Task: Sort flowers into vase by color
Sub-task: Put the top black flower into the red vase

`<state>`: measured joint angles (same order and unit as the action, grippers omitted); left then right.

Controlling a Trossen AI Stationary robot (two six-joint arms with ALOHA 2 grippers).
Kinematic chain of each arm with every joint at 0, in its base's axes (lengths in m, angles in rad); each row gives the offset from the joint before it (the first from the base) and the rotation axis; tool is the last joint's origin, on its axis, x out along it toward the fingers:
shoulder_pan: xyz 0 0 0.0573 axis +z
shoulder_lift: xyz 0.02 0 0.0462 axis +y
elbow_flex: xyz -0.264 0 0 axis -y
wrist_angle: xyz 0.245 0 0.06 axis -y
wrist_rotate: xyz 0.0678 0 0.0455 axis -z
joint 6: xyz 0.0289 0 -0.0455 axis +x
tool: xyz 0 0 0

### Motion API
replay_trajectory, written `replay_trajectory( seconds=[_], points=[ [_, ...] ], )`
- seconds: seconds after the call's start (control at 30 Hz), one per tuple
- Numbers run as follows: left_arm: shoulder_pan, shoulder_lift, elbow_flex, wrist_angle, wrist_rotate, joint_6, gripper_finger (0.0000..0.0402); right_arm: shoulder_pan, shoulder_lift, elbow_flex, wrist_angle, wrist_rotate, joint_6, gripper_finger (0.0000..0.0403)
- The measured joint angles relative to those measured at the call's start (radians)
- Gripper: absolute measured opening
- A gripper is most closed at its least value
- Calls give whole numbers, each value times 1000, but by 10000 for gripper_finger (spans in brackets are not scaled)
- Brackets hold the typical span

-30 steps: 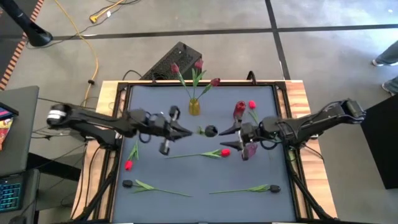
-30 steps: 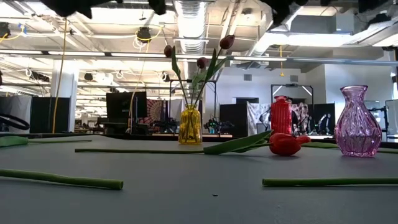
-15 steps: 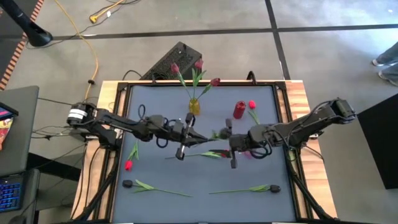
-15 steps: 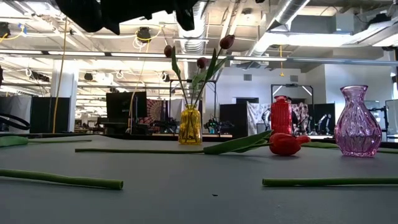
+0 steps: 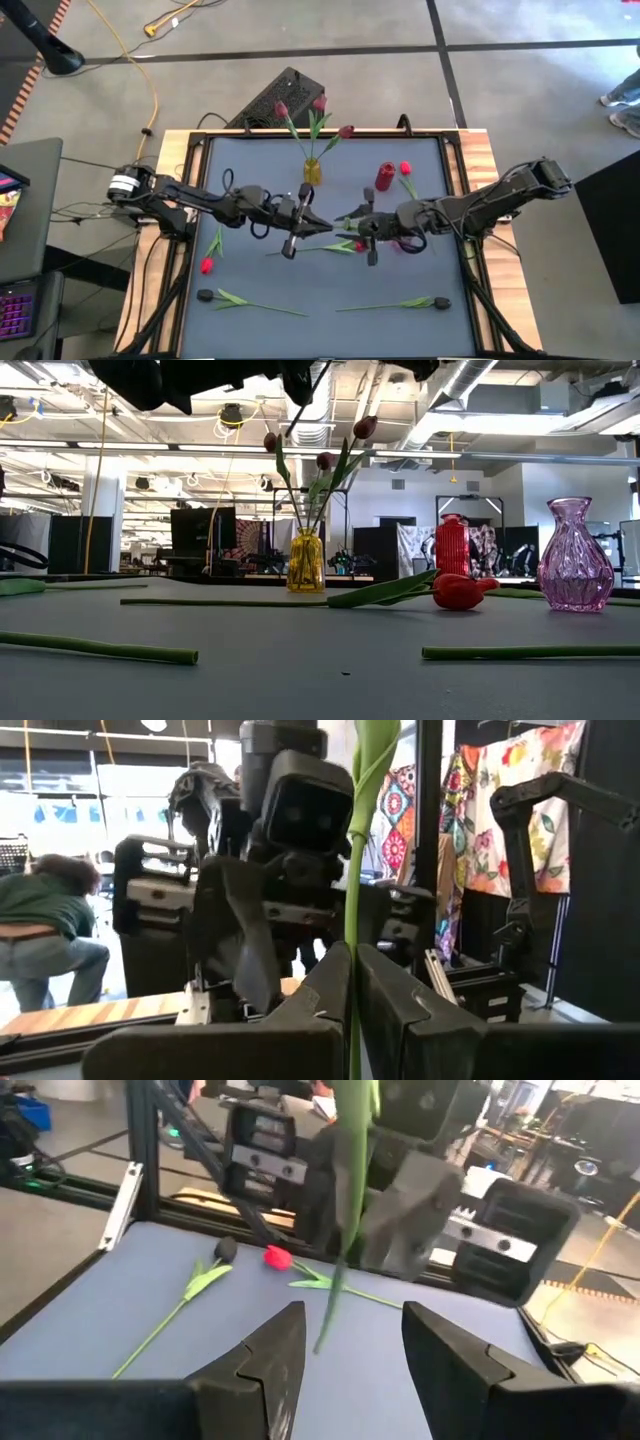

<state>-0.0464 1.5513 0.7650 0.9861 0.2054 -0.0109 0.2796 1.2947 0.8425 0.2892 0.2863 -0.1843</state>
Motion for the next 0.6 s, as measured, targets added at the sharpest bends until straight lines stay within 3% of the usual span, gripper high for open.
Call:
replay_trajectory(
  seconds=[0.6],
  points=[
    [1,0,0,-74,-37,4,0,-1,0,0,44,33,-18,193]
  ],
)
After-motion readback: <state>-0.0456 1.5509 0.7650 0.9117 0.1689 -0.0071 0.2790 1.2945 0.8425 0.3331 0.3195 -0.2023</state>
